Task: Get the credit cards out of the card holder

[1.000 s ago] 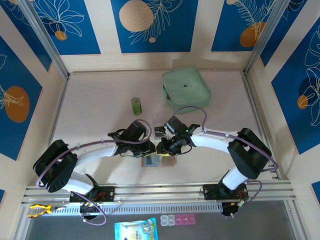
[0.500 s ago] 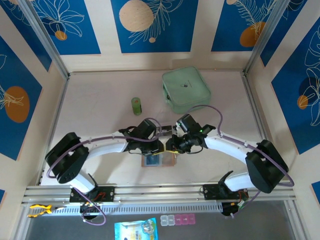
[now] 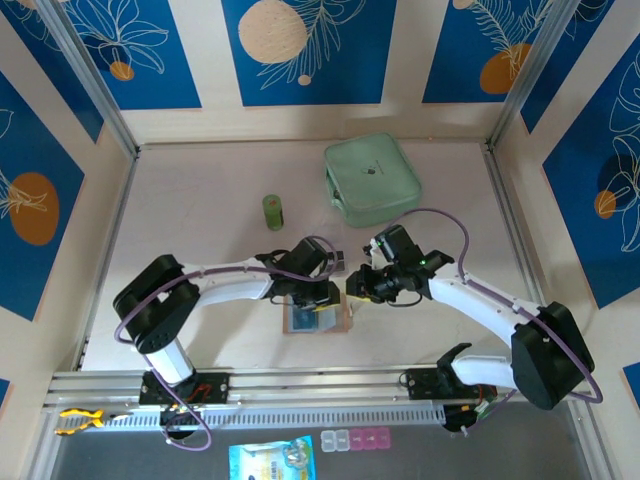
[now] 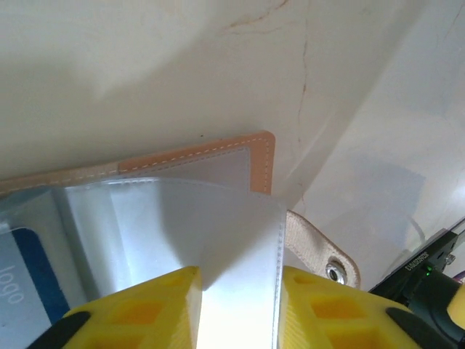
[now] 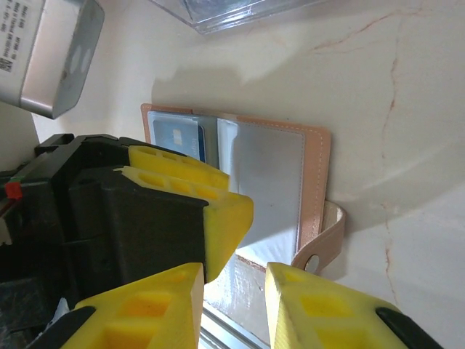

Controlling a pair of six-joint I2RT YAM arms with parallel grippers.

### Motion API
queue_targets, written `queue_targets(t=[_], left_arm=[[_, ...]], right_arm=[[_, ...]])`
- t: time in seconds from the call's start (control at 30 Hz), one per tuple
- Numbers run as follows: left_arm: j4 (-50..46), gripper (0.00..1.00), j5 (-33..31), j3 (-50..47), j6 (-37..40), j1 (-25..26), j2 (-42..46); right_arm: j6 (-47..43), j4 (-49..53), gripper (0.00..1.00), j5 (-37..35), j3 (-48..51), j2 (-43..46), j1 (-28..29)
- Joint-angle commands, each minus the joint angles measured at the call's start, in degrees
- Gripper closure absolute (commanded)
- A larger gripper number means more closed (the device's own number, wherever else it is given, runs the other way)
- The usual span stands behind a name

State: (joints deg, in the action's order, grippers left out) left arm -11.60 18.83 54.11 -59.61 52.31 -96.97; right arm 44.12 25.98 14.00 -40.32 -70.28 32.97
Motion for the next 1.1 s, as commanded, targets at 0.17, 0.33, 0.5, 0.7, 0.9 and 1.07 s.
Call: queue_targets(t=[0.17,0.33,0.5,0.7,0.9,1.07], left_arm=[[-3.16,0.60,-1.66,1.49,2.12,-0.06,1.65],[-3.22,0.60,-1.90,-1.08,2.70,-1.78,4.88],[-4.13,0.60,-2.55,-5.12,3.52,-4.30,9.46],[-5.72,0.61,-3.21,-10.28,4.56,-7.36,14.98],[-6.49,0.61,-3.06,-15.36,5.20,-10.24,20.47],[-5.95,0.61,-2.15,-18.41,5.74,-12.09,22.70]], right_arm=[[0.39,0.73,0.69,2.07,1.30,1.12,-0.18],[0.91,0.24,0.69,2.32,0.19,-0.21,0.57],[1.65,-0.40,0.69,2.20,-1.87,-3.02,2.56],[2.36,-0.87,0.69,1.24,-5.10,-7.40,5.53],[3.12,-1.00,0.70,0.58,-8.09,-11.01,8.30],[3.50,-0.46,0.70,-0.01,-10.77,-14.03,10.21]])
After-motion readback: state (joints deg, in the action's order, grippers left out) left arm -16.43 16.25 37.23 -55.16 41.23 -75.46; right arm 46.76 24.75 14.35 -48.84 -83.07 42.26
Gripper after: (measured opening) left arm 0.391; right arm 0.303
